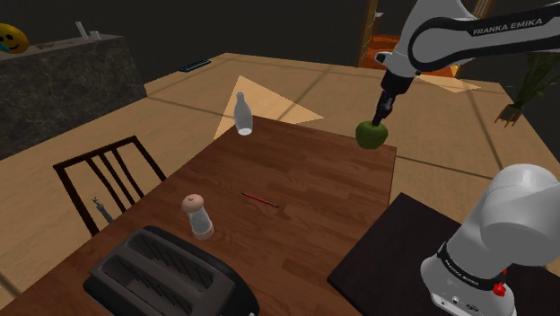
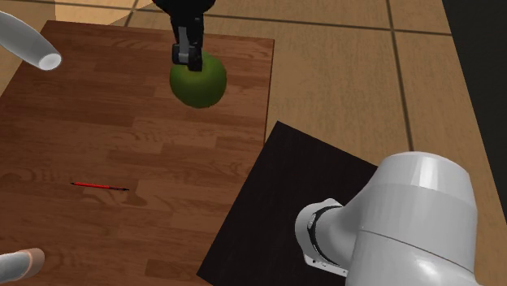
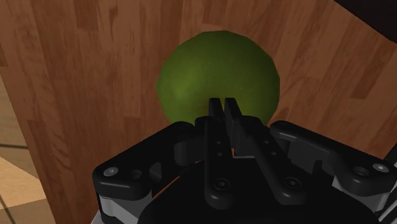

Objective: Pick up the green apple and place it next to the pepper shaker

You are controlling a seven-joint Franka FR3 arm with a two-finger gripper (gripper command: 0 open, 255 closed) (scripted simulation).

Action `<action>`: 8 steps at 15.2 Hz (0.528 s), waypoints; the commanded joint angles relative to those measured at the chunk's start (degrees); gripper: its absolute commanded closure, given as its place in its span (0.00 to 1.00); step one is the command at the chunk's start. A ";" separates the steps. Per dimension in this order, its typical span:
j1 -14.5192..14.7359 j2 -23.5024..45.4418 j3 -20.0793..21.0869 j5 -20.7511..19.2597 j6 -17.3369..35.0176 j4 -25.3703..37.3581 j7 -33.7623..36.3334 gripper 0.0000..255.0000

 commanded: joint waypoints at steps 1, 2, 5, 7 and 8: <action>1.35 0.94 2.22 1.18 0.70 0.15 2.76 1.00; 2.03 1.52 3.32 1.77 1.06 0.33 4.11 1.00; 4.08 3.66 6.51 3.47 2.15 1.29 8.06 1.00; 5.41 5.40 8.55 4.52 2.85 2.27 10.63 1.00; 6.06 6.35 9.54 5.01 3.19 2.87 11.89 1.00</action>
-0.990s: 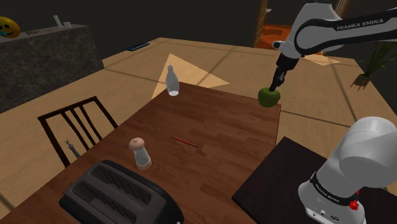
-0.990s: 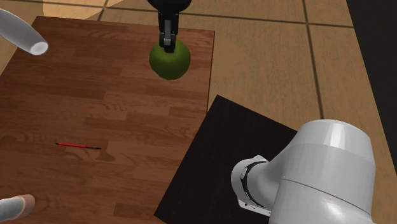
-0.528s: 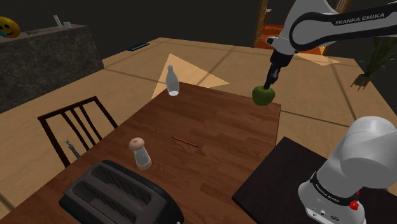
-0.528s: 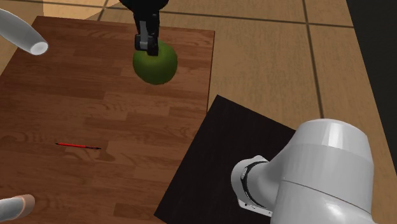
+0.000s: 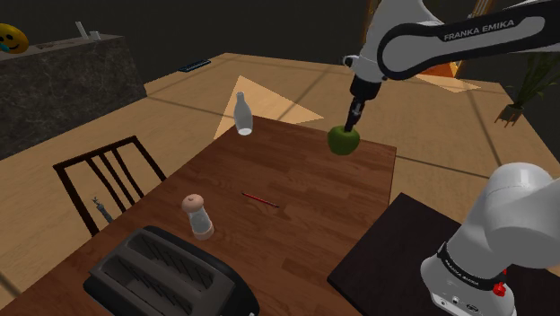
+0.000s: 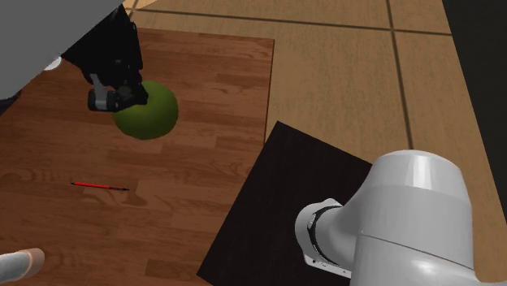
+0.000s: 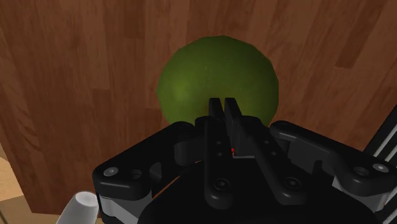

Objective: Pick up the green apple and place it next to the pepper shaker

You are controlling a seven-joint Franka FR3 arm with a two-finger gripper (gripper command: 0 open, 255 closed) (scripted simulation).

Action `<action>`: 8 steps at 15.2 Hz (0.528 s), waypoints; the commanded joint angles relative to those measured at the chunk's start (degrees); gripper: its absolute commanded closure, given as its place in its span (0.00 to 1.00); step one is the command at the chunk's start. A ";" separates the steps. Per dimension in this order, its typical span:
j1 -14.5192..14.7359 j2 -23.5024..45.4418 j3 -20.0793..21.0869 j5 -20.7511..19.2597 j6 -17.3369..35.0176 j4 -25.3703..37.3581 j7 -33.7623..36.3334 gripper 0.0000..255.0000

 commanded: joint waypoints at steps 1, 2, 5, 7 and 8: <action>1.29 1.47 2.18 0.97 0.67 0.82 2.81 1.00; 1.89 2.53 3.14 1.42 0.98 1.55 4.05 1.00; 3.59 5.98 5.94 2.55 1.82 4.15 7.69 1.00; 4.62 8.48 7.72 3.13 2.26 6.21 10.07 1.00; 5.10 9.79 8.58 3.35 2.44 7.33 11.25 1.00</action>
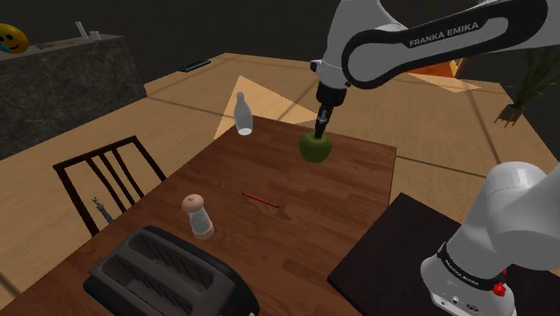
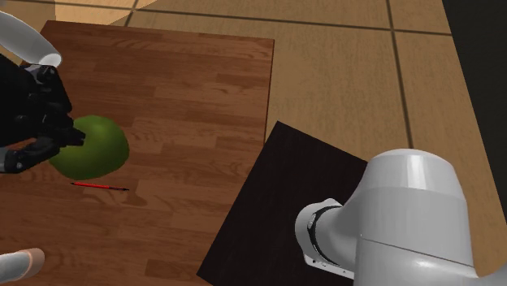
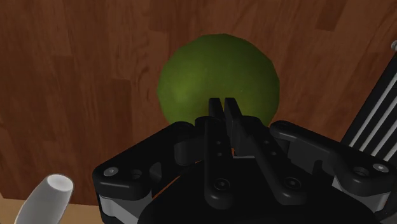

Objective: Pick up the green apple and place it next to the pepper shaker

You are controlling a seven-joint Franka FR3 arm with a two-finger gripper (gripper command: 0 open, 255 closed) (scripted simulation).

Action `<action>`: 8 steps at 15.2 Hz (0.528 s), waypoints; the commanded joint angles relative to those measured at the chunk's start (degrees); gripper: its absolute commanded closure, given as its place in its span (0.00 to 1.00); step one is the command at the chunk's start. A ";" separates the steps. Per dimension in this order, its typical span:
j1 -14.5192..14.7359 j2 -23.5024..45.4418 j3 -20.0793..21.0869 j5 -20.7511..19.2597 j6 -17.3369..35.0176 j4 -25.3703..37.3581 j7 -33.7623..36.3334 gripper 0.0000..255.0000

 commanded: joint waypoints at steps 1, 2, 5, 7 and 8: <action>0.95 2.23 1.70 0.42 0.40 1.86 2.40 1.00; 1.40 3.60 2.52 0.56 0.52 3.11 3.57 1.00; 2.68 7.90 4.87 0.69 0.69 7.25 7.07 1.00; 3.47 10.91 6.32 0.55 0.62 10.32 9.39 1.00; 3.86 12.46 7.02 0.41 0.52 11.96 10.54 1.00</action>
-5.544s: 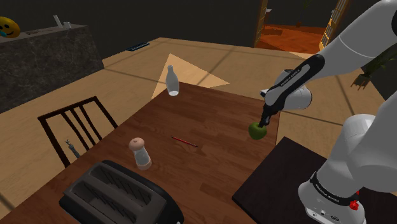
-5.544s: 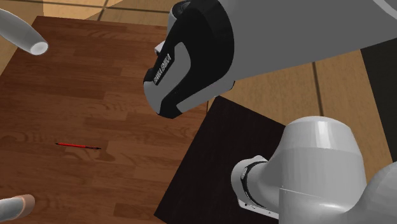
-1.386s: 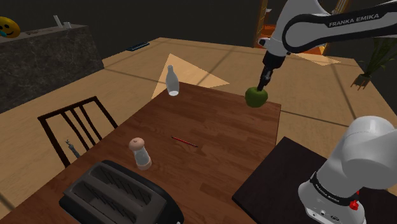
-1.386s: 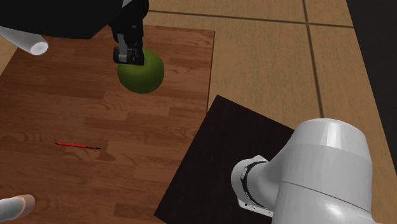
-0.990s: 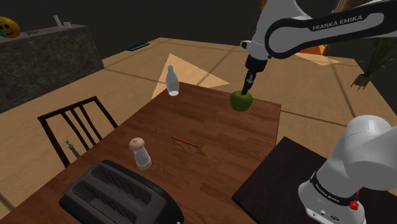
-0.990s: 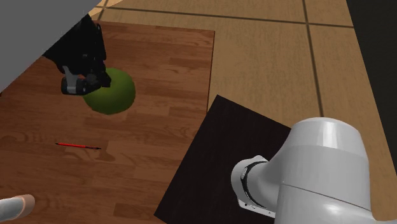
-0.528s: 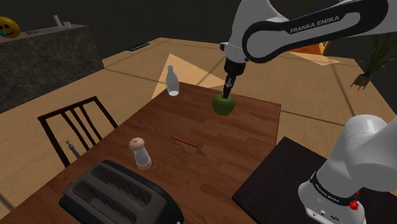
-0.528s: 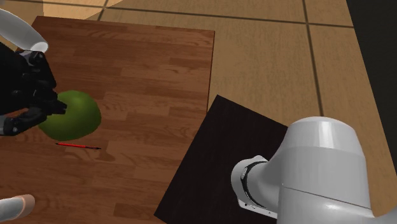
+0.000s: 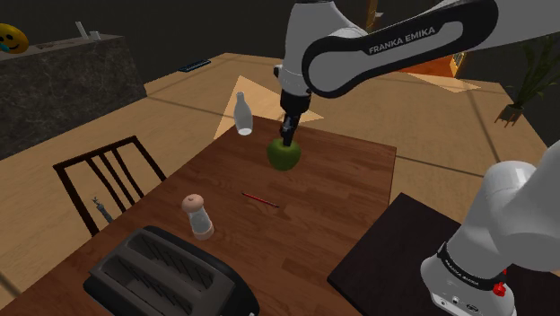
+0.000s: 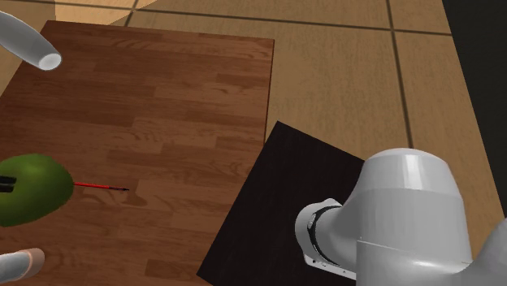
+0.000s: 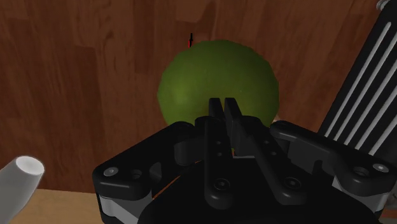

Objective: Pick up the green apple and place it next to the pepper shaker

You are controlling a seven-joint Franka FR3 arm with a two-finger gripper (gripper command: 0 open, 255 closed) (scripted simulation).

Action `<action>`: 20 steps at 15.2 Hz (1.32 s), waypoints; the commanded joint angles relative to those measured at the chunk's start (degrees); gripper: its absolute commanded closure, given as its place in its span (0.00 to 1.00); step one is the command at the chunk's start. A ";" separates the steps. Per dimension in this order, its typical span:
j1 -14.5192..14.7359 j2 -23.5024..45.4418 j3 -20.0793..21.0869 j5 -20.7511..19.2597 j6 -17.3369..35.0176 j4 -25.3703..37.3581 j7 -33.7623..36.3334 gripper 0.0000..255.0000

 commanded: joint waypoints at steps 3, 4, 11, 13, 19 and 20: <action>1.62 6.37 2.74 -0.76 -0.56 6.92 4.78 1.00; 2.03 8.03 3.32 -1.08 -0.83 8.83 5.91 1.00; 5.50 20.67 6.44 -4.13 -4.24 24.49 13.44 1.00; 6.91 25.22 7.09 -5.31 -6.00 30.63 15.60 1.00; 6.95 25.97 6.93 -5.59 -1.65 27.01 15.95 1.00; 6.95 26.13 6.91 -5.66 -0.94 26.46 16.02 1.00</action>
